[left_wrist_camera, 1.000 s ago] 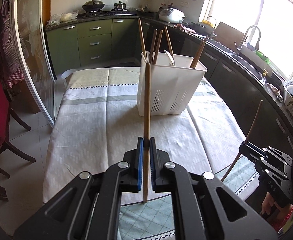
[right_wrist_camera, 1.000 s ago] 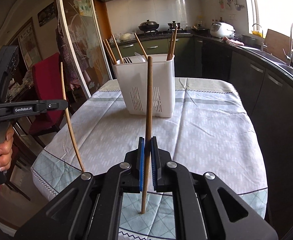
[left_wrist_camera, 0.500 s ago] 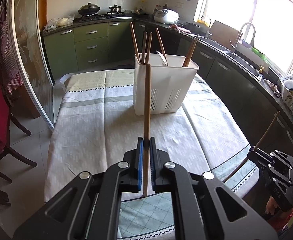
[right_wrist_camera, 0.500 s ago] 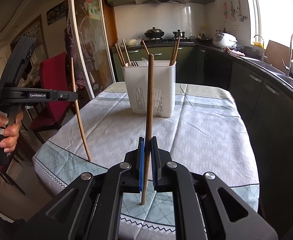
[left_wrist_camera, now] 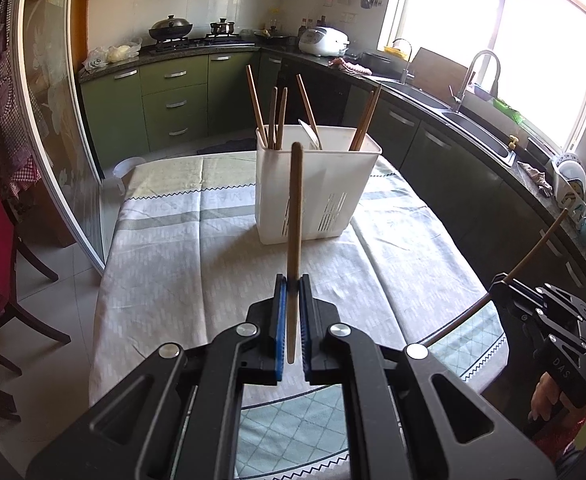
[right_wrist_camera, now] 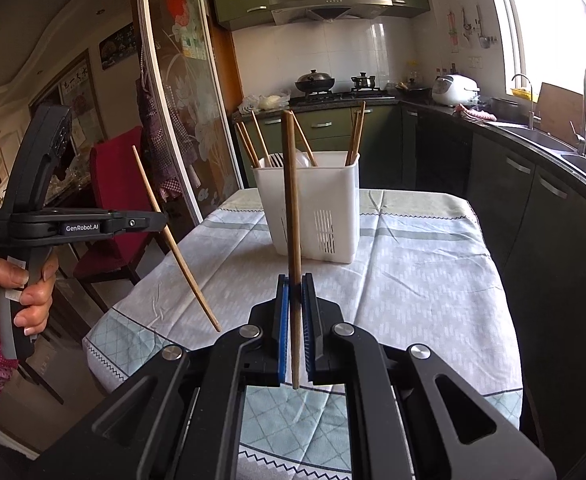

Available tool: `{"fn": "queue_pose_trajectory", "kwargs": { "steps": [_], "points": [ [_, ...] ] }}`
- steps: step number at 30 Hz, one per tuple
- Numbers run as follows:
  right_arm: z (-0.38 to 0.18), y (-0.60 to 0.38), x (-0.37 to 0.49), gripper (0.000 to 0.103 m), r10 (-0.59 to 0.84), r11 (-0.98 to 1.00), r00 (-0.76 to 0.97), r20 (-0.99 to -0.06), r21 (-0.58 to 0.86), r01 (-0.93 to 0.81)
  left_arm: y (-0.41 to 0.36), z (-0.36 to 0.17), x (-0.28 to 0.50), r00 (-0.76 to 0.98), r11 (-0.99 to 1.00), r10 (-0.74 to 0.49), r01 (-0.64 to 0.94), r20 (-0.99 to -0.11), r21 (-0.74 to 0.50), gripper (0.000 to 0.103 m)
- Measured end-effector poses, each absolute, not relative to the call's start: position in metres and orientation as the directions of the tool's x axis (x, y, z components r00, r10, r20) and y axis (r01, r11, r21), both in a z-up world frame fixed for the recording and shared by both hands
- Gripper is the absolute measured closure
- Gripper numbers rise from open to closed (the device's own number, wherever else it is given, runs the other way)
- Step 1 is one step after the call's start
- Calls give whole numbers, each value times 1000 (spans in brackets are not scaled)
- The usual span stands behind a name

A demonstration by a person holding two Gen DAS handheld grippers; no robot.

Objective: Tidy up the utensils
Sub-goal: 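Lift both chopsticks upright and carry them toward the white holder, then lower the chopsticks into the holder and open both grippers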

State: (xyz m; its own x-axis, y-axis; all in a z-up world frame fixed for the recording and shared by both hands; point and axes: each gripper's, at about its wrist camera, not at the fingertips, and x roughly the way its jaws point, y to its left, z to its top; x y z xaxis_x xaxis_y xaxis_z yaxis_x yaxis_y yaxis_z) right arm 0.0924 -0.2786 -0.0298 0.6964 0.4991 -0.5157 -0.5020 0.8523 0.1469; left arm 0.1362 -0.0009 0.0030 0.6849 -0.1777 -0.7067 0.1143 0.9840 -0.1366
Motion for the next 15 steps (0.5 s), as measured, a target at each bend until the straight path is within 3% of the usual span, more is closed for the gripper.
{"fn": "queue_pose_trajectory", "kwargs": {
  "steps": [15],
  "points": [
    [47,-269,141,96,563,824,726,-394,200,-531,-16,67,159,744,975,-223,182,-629,-129,97]
  ]
}}
